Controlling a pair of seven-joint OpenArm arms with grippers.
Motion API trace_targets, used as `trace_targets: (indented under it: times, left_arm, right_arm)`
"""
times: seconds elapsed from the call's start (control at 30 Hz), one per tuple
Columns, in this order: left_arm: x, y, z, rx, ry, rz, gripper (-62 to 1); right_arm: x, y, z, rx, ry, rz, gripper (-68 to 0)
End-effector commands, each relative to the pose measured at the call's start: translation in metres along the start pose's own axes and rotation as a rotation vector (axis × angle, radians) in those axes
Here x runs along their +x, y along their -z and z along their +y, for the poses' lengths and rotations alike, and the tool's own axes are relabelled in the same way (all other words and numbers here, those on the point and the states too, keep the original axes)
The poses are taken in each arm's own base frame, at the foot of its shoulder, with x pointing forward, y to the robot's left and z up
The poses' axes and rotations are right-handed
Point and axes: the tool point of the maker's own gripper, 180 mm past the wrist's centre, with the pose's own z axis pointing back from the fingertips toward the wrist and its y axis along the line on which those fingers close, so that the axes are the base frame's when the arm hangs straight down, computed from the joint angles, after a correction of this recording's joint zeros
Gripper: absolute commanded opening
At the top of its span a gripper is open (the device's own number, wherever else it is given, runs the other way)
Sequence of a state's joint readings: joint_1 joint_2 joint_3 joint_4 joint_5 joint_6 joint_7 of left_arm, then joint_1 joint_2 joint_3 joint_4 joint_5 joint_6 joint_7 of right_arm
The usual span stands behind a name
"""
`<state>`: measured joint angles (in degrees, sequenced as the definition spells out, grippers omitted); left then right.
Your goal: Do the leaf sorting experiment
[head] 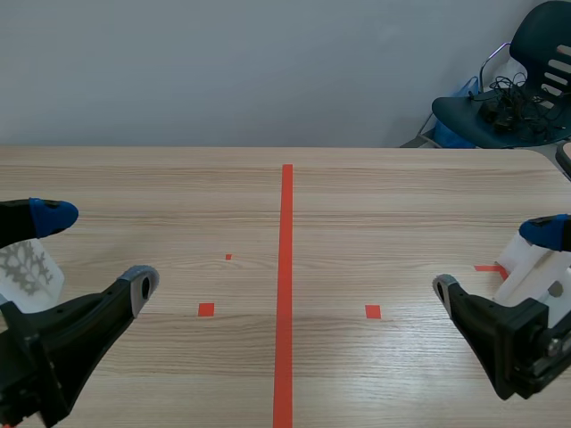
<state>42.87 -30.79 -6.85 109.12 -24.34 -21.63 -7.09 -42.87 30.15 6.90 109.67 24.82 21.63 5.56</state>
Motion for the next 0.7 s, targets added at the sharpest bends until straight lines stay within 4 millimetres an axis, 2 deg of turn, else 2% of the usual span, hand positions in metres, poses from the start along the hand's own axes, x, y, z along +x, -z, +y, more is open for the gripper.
trace_targets:
  times: [0.0,0.67]
  left_arm:
    - [0.0091,0.0008,-0.0026,-0.013,-0.001,-0.032,1.4]
    - [0.0085,0.0006,-0.0022,-0.012,-0.002,-0.031,1.4]
  right_arm:
    - [0.0096,0.0039,-0.0027,0.0,-0.02,-0.014,0.4]
    - [0.0118,0.0053,-0.0038,0.0,-0.025,-0.019,0.4]
